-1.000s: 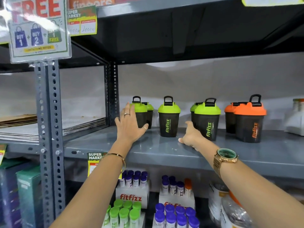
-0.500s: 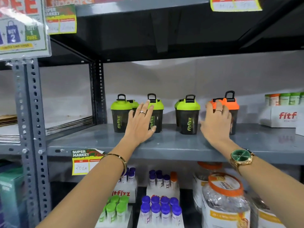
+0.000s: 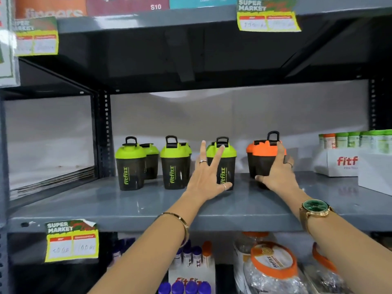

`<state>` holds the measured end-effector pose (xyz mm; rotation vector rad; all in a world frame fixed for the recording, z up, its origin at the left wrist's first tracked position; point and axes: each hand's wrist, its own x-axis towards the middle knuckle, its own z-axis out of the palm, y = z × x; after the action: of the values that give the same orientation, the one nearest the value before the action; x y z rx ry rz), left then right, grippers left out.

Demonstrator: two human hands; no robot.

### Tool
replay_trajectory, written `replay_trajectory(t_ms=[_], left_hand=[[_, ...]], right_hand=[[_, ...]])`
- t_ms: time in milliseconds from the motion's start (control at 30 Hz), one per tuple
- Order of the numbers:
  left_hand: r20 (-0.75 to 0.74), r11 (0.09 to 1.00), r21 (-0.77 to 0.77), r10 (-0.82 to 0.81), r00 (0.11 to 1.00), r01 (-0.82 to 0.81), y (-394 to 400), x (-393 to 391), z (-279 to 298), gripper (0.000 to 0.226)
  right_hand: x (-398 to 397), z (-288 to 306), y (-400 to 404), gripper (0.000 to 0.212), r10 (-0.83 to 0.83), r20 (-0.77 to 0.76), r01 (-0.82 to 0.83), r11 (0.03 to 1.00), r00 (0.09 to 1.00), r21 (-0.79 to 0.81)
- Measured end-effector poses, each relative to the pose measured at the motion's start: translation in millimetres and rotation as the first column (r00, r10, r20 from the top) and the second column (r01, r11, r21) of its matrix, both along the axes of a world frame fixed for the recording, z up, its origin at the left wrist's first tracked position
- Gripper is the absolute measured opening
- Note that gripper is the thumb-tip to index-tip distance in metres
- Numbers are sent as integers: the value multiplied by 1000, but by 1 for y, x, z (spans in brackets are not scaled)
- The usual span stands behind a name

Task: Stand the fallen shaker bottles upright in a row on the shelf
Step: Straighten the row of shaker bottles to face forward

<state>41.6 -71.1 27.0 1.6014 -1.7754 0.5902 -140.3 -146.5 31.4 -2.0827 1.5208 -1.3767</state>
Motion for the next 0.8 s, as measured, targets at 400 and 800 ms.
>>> replay_trajectory(t_ms=[400, 800], left_hand=[[-295, 986, 165, 26, 955, 24, -40, -9, 10, 116], [-351, 987, 110, -72, 933, 118, -46, -1, 6, 120]], right_hand=[[4, -4, -13, 109, -58, -88, 59, 998, 994, 10], [8, -1, -7, 111, -150, -211, 147, 989, 966, -26]])
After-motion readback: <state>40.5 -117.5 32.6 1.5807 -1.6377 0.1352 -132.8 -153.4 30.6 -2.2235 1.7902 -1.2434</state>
